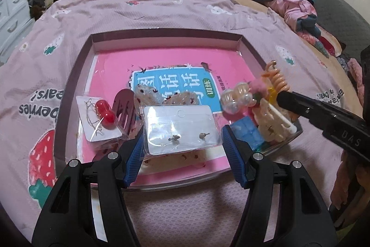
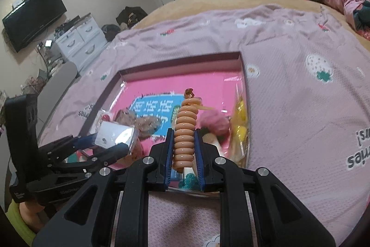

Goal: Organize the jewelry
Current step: 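Carry the clear earring card and orange coiled tie over the box with both tools, then open the left tool releasing the earring card while the right tool releases the coiled tie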

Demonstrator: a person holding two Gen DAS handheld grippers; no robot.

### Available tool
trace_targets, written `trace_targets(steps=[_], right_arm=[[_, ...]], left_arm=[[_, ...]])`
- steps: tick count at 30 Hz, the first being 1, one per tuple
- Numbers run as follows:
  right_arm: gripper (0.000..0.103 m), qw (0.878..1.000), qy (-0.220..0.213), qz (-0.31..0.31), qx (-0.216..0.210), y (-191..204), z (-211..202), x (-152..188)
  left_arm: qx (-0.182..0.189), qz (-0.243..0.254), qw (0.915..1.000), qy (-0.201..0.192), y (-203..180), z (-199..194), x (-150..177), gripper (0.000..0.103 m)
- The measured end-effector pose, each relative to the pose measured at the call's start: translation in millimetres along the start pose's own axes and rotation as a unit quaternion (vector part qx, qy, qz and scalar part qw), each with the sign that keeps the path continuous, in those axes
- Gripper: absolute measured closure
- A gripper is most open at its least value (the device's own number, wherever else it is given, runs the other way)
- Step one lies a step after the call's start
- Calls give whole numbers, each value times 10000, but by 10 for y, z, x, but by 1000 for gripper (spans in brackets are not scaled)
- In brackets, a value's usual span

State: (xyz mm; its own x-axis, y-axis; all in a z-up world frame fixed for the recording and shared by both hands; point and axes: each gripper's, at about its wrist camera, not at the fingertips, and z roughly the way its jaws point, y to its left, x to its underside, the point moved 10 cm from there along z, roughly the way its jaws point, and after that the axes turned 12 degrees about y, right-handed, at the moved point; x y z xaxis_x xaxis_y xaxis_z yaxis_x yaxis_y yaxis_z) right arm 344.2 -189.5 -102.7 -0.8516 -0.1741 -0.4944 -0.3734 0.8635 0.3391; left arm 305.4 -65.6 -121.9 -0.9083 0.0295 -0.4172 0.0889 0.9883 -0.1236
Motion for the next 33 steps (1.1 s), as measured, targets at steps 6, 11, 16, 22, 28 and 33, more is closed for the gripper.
trace_targets(steps=[6, 11, 16, 22, 28, 33], right_arm=[[85, 9997, 235, 64, -101, 12, 149, 96], [84, 9994, 272, 157, -170, 4, 147, 126], [69, 9997, 118, 185, -122, 9, -2, 146], [50, 9993, -318, 203, -33, 55, -357, 168], [27, 9968, -769, 199, -28, 154, -747, 238], [14, 9944, -1048, 128, -66, 307, -1015, 345]], left_arm=[[23, -14, 10000, 41, 32, 41, 27, 47], [57, -49, 10000, 66, 50, 60, 43, 46], [60, -38, 10000, 54, 47, 35, 59, 41], [38, -8, 10000, -92, 51, -125, 78, 30], [81, -19, 9993, -363, 58, -444, 98, 23], [95, -94, 9981, -608, 86, -754, 184, 12]])
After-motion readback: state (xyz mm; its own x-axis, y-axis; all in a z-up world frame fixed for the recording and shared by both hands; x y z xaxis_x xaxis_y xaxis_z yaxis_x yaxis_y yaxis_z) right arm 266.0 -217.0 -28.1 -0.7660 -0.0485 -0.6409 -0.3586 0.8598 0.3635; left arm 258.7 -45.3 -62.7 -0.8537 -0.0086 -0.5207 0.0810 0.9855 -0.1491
